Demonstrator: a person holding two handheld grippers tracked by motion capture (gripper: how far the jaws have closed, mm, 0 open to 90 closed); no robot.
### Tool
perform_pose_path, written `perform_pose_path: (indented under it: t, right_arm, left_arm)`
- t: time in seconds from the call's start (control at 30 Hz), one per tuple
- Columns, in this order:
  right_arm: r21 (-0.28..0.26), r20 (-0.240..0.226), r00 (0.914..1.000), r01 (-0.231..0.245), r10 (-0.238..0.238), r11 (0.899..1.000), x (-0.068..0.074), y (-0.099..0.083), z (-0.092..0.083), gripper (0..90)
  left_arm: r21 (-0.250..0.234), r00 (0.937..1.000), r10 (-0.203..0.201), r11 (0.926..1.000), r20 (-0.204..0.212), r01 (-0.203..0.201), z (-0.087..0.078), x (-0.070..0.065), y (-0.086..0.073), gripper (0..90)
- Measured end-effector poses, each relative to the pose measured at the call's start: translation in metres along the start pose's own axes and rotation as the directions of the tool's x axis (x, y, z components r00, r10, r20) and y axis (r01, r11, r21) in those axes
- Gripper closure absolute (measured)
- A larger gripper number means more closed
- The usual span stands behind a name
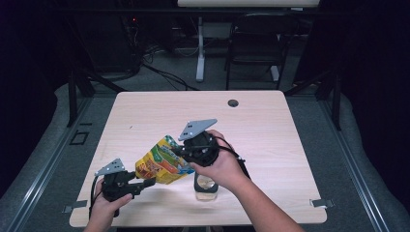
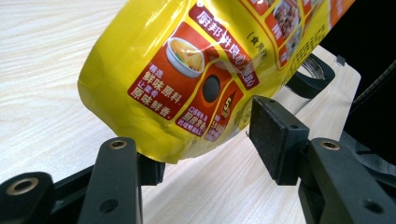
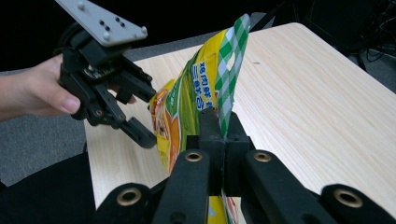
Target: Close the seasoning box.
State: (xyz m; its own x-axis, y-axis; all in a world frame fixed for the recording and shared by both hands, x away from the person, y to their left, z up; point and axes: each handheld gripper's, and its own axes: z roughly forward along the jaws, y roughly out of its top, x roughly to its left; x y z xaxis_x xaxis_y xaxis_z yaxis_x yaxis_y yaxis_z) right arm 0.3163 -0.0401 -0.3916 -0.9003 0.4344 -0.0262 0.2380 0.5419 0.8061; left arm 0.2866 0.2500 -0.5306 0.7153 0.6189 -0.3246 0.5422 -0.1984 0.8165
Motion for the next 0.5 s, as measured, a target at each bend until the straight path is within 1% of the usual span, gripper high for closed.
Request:
perform_pose_path:
  t: [0.3, 0.5]
  right_arm:
    - [0.01, -0.002, 0.9998, -0.021, 0.021, 1.0, -0.004, -0.015, 0.004, 89.7]
    - [0.02, 0.004, 0.9996, -0.026, 0.026, 0.999, -0.005, -0.023, 0.006, 89.6]
  left_arm:
    - [0.008, 0.9998, 0.015, 0.9999, -0.01, -0.015, -0.003, 0.001, 0.0, 49.3]
    - [0.002, 0.9999, 0.01, 0.9999, -0.007, -0.01, -0.006, 0.002, 0.001, 49.3]
